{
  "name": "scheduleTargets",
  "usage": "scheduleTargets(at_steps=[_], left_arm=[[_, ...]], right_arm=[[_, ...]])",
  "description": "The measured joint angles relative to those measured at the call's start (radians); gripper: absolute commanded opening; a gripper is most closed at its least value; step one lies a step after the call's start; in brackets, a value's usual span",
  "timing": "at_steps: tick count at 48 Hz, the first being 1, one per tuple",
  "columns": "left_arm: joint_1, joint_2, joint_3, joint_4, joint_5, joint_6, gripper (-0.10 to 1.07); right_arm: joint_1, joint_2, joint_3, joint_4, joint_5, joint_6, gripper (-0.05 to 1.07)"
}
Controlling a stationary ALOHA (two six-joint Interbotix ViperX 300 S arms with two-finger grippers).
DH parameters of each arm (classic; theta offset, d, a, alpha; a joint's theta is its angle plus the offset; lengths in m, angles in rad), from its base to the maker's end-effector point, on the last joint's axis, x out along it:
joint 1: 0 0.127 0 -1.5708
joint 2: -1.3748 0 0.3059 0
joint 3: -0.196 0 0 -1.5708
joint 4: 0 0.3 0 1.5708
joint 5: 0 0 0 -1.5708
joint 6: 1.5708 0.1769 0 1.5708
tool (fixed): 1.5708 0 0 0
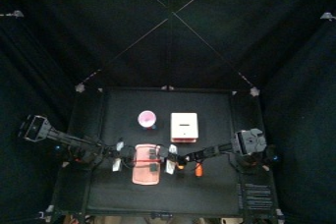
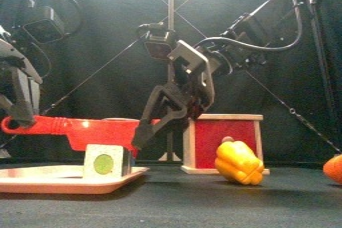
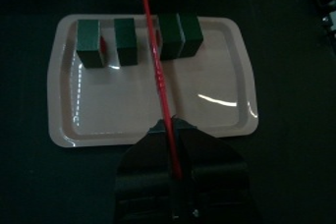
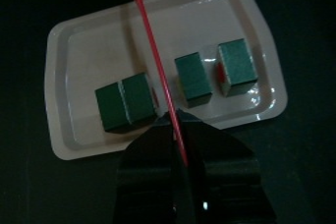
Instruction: Cut sushi roll
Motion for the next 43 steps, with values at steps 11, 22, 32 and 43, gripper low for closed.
scheduleTargets(at_steps=[11, 22, 32, 43], left_arm=[[-0.018, -0.017, 0.003, 0.0, 0.0, 0.0, 0.3], [-0.064, -0.003, 0.006, -0.002, -0.002, 0.0, 0.3], [-0.078, 0.018, 0.006, -0.011, -0.009, -0.006, 0.3], [-0.114, 0.072, -0.023, -0.097, -0.008, -0.005, 0.3]], right_arm=[[0.003, -0.009, 0.006, -0.002, 0.003, 0.0, 0.18], [0.028, -0.009, 0.014, -0.002, 0.003, 0.0, 0.18], [0.051, -0.009, 0.017, 0.005, 0.003, 0.0, 0.18], [0.067, -0.009, 0.021, 0.023, 0.008, 0.0, 0.18]])
